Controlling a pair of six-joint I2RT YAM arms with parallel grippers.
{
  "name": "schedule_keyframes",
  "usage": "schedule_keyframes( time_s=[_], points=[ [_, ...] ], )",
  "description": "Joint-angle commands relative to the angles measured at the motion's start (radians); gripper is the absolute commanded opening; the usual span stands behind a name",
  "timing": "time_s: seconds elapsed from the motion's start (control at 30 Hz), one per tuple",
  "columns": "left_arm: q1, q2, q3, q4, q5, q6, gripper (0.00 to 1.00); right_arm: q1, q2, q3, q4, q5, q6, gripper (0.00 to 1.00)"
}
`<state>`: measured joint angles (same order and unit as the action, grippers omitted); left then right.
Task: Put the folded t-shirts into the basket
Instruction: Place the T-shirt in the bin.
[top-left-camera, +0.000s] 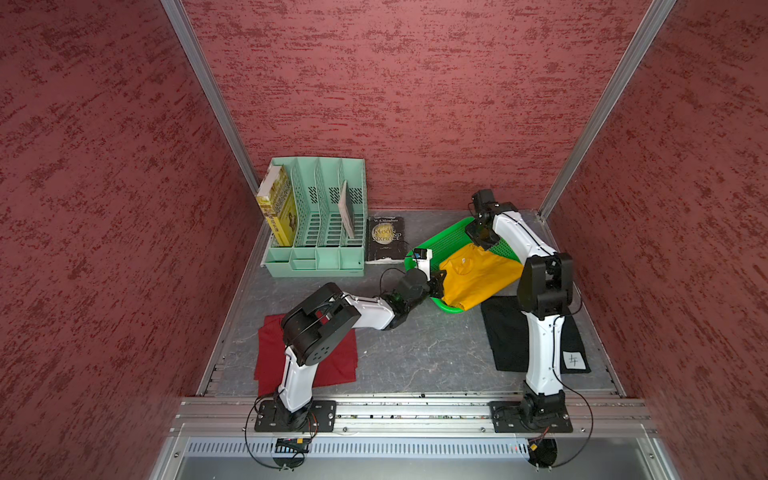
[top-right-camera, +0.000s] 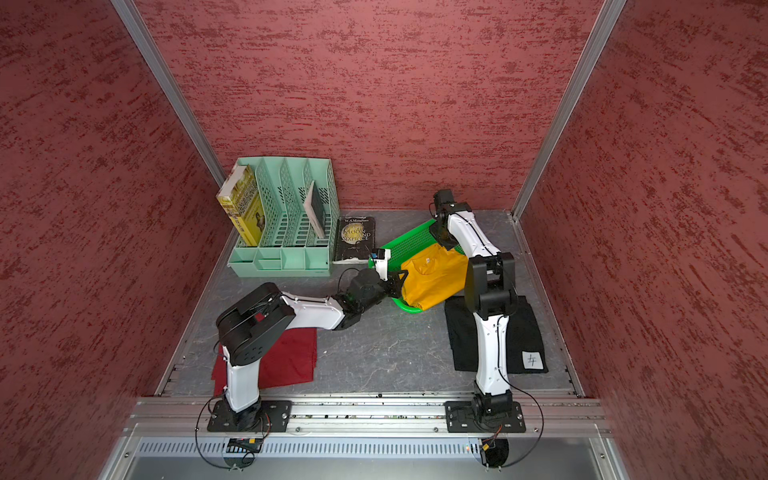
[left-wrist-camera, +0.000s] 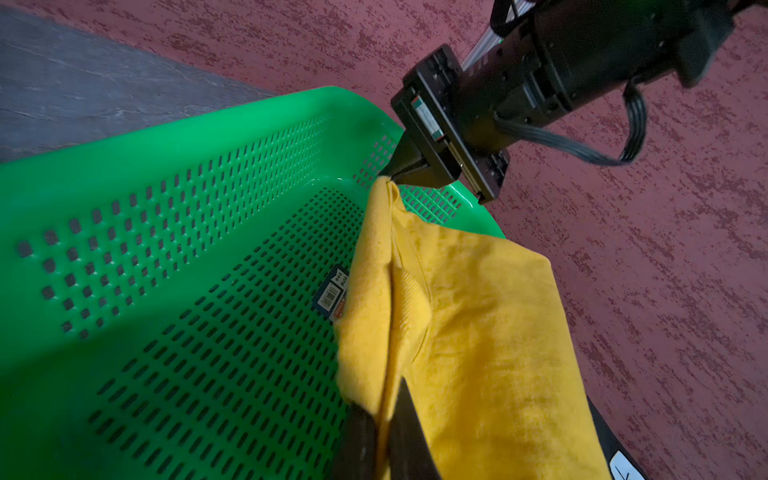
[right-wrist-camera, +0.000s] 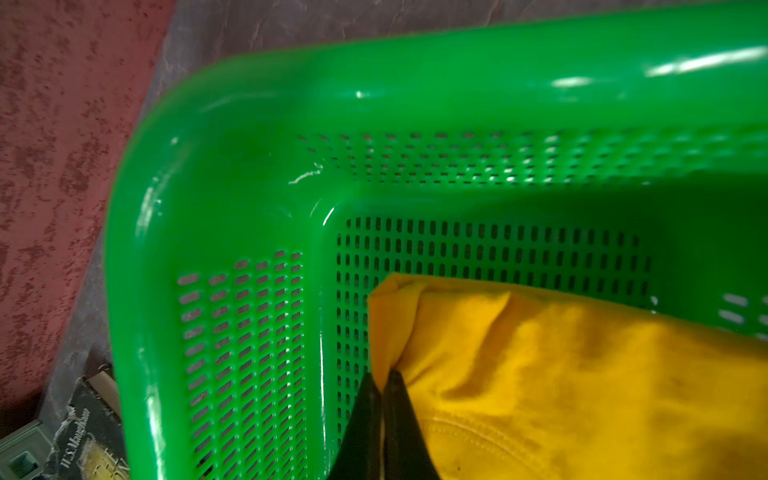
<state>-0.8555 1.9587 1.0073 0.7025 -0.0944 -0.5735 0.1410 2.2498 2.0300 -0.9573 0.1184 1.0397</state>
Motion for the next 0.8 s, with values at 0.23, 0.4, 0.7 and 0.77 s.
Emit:
schedule_keyframes(
  time_s=[0.23, 0.4, 0.7, 0.77],
  points=[
    [0.025, 0.061, 0.057, -0.262, -0.091, -0.076, 0.01, 0.005, 0.02, 0.045, 0.074, -0.018, 0.002, 0.0],
    [0.027, 0.076, 0.08, -0.323, -0.078, -0.104, 0.05, 0.006, 0.024, 0.045, 0.074, -0.018, 0.001, 0.0],
    [0.037, 0.091, 0.115, -0.403, -0.069, -0.109, 0.08, 0.005, 0.027, 0.04, 0.052, 0.012, 0.009, 0.0],
    [0.038, 0.101, 0.13, -0.422, -0.062, -0.107, 0.08, 0.006, 0.028, 0.038, 0.052, 0.017, 0.011, 0.0]
  ],
)
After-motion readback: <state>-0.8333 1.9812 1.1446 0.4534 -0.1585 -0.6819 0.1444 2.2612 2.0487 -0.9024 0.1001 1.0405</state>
